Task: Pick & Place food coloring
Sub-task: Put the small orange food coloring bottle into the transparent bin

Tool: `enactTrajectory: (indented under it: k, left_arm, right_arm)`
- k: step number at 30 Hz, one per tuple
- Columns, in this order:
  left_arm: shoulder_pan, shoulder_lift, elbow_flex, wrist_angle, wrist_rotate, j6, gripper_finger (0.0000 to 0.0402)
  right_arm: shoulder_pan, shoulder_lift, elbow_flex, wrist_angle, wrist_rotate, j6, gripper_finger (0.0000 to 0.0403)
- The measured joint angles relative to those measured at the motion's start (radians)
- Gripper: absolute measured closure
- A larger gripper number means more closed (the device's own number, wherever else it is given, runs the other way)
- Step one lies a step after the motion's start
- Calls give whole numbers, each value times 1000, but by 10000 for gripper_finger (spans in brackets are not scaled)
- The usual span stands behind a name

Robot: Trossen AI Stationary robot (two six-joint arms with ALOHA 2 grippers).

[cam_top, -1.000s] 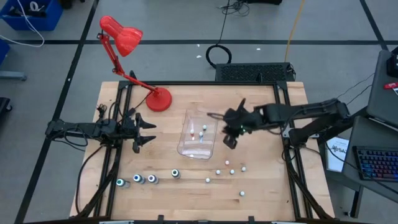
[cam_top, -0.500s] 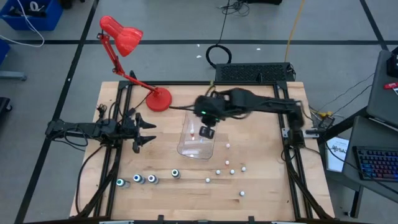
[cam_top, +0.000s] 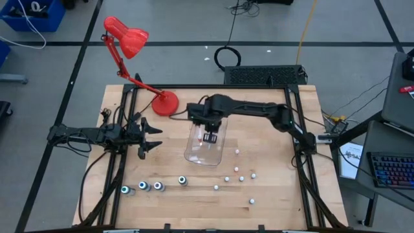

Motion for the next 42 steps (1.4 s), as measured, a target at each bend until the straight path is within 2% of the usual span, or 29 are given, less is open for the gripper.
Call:
enactTrajectory:
  k: [8, 15, 23, 33, 38, 42]
  left_arm:
    - [0, 0, 0, 1, 0, 0, 149]
    - [0, 0, 0, 1, 0, 0, 149]
    - [0, 0, 0, 0, 0, 0, 149]
    - [0, 0, 0, 0, 0, 0, 149]
    - [0, 0, 0, 0, 0, 0, 149]
    - [0, 0, 0, 0, 0, 0, 149]
  right_arm:
    - [70, 14, -98, 135, -56, -14, 363]
    - [139, 12, -186, 252, -56, -51, 363]
    - [162, 14, -317, 414, -54, -103, 363]
    - [161, 12, -345, 472, -56, -108, 363]
    - [161, 12, -345, 488, -56, -105, 341]
    - [161, 12, -345, 484, -56, -106, 342]
